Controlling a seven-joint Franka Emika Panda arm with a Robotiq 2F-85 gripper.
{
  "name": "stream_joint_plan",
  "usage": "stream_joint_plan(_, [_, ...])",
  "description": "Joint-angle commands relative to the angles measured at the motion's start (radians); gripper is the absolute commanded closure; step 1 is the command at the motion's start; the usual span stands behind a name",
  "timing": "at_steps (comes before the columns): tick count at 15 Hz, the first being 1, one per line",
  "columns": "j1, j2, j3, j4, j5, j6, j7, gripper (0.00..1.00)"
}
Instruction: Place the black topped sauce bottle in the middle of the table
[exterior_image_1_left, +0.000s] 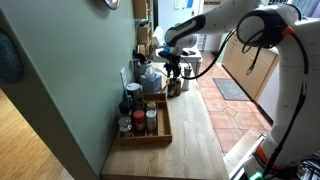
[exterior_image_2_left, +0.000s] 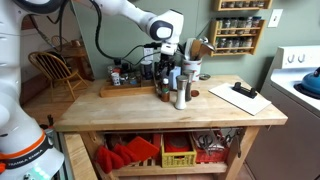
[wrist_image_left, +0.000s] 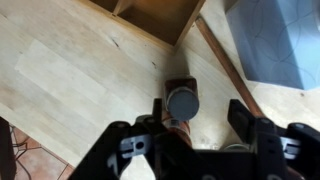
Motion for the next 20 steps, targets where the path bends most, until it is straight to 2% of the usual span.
stream_joint_plan(1, [-0.004,-0.044,0.007,-0.010,-0.010,-0.031,-0.069,0.00])
stream_joint_plan(5, [-0.020,-0.140,0.024,-0.051,0.009,-0.128,-0.289,0.00])
stream_joint_plan(11, [-0.007,-0.349,0.023,-0.167,-0.013,-0.329,-0.569,0.00])
stream_joint_plan(15, [0.000,-0.470,0.034,-0.236,-0.067,-0.465,-0.736,0.00])
stream_joint_plan(19, [0.000,-0.541,0.053,-0.283,-0.150,-0.556,-0.908,0.00])
stream_joint_plan(20, [-0.010,-0.488,0.054,-0.220,-0.110,-0.541,-0.832,0.00])
